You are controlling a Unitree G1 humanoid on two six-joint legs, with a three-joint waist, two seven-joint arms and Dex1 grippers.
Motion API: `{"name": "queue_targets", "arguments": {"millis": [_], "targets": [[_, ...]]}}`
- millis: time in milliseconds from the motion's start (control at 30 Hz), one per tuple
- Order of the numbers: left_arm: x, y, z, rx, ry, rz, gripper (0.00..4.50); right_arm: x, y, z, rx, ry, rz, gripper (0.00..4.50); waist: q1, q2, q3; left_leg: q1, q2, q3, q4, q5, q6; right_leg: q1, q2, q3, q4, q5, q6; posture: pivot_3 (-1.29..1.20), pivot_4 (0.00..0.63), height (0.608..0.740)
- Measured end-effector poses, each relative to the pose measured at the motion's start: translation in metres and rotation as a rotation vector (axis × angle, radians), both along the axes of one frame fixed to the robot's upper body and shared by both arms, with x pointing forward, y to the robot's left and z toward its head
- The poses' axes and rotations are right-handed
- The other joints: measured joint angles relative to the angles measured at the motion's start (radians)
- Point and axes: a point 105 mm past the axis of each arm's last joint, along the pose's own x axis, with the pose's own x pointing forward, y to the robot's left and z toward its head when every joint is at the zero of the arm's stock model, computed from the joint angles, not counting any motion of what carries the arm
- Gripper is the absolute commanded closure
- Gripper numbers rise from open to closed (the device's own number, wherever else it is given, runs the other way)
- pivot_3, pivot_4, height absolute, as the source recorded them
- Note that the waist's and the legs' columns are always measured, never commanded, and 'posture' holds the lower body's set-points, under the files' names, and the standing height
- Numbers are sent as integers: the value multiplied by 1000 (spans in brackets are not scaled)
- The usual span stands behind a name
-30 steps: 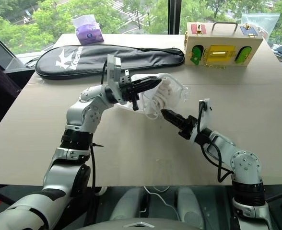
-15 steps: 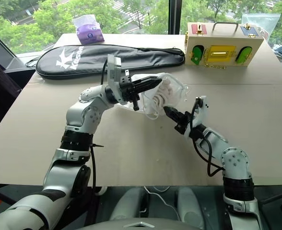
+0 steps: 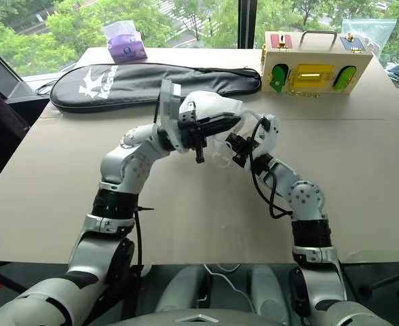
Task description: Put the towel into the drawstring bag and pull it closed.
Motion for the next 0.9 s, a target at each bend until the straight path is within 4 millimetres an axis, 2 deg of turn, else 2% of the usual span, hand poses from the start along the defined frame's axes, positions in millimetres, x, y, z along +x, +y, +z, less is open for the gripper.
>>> {"name": "queue_targets", "arguments": {"millis": [133,267,333,400,467,533,767,900], "targets": [[0,0,1,0,-5,7,4500,6,1,2,-17,-30,-33,3123,-1,0,0,0,0,0,0,0,0,0,0,0,0,0,0,0,150,740],[7,5,1,-9,-11,52,4500,9,-7,3,-33,-49,-84,1140,0,0,0,0,0,0,0,0,0,0,0,0,0,0,0,0,150,740],[16,11,-2,-3,-13,103,4500,-2,-19,3,-39,-73,-109,169,5,0,0,0,0,-1,0,0,0,0,0,-1,-1,0,0,0,150,740],[23,16,-4,2,-16,144,4500,-15,-36,-2,-44,-69,-124,60,9,0,0,0,0,-1,0,0,0,0,-1,-1,-1,0,0,0,150,740],[27,19,-5,0,-14,161,4500,-22,-45,-2,-39,-70,-128,60,9,0,0,0,0,0,0,0,0,0,-1,0,-1,0,0,0,150,740],[32,22,-3,0,-22,180,4500,-38,-61,2,-38,-93,-107,60,9,0,0,0,0,0,0,0,0,0,-1,0,-1,0,0,0,150,740],[36,21,-2,-10,-31,188,4500,-79,-94,19,-110,-235,-34,60,7,0,0,0,0,0,0,0,0,0,0,0,-1,0,0,0,150,740],[38,18,2,-13,-38,184,4500,-83,-119,16,-254,-295,-122,60,7,0,0,0,0,0,0,0,0,1,0,0,0,0,0,0,150,740]]}}
